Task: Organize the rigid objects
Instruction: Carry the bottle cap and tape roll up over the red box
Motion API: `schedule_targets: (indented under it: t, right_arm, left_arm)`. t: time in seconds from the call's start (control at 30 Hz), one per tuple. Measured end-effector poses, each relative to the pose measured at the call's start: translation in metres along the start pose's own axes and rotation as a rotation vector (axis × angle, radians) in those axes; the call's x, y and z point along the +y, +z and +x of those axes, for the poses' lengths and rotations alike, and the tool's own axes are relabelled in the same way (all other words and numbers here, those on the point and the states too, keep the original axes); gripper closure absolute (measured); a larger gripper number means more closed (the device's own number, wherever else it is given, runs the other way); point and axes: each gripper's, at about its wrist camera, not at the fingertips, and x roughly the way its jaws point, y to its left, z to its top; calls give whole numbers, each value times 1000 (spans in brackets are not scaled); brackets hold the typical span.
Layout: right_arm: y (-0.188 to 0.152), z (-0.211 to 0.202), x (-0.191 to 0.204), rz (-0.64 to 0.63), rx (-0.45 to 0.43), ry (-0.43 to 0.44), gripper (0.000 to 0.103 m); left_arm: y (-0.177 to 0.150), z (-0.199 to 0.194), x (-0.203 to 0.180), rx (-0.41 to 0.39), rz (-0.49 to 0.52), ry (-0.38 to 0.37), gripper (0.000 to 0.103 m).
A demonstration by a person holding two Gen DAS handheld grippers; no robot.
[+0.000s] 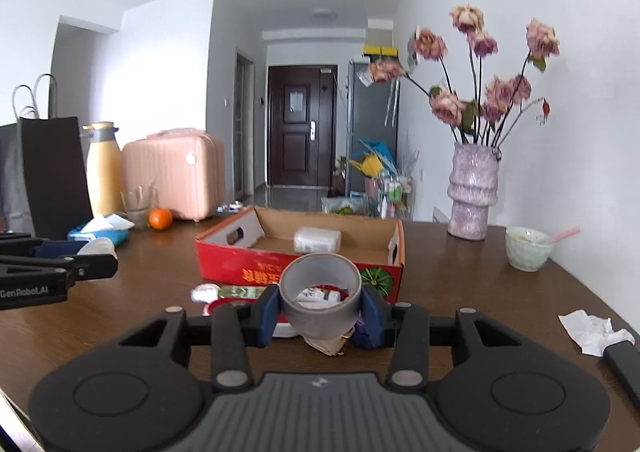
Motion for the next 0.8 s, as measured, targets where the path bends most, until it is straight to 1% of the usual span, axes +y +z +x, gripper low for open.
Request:
schedule_targets:
  t: [0.2, 0.33, 0.4, 0.47, 0.57, 0.67, 0.73, 0.8]
  right_arm:
    - [-1, -20, 10, -12, -17, 3, 60]
    - [-1, -27, 11, 0, -29, 2, 60]
    - [2, -28, 11, -4, -32, 2, 60]
    - [10, -30, 9, -5, -53, 2, 60]
    - [35, -35, 0, 29, -101, 25, 60]
    - [78, -39, -6, -5, -146, 46, 60]
    - [112, -42, -8, -47, -173, 64, 60]
    - [147, -38, -10, -84, -174, 85, 60]
  left_arm:
    - [-6, -23, 2, -25, -12, 1, 62]
    - [-8, -30, 6, -32, -22, 10, 62]
    - [-6, -32, 8, -34, -20, 11, 62]
    - [3, -34, 10, -48, -14, 3, 62]
    - [33, -39, 22, -103, -8, -13, 62]
    - [85, -40, 41, -144, 20, -55, 62]
    - [123, -37, 53, -166, 71, -67, 62]
    - [160, -30, 63, -189, 137, -32, 62]
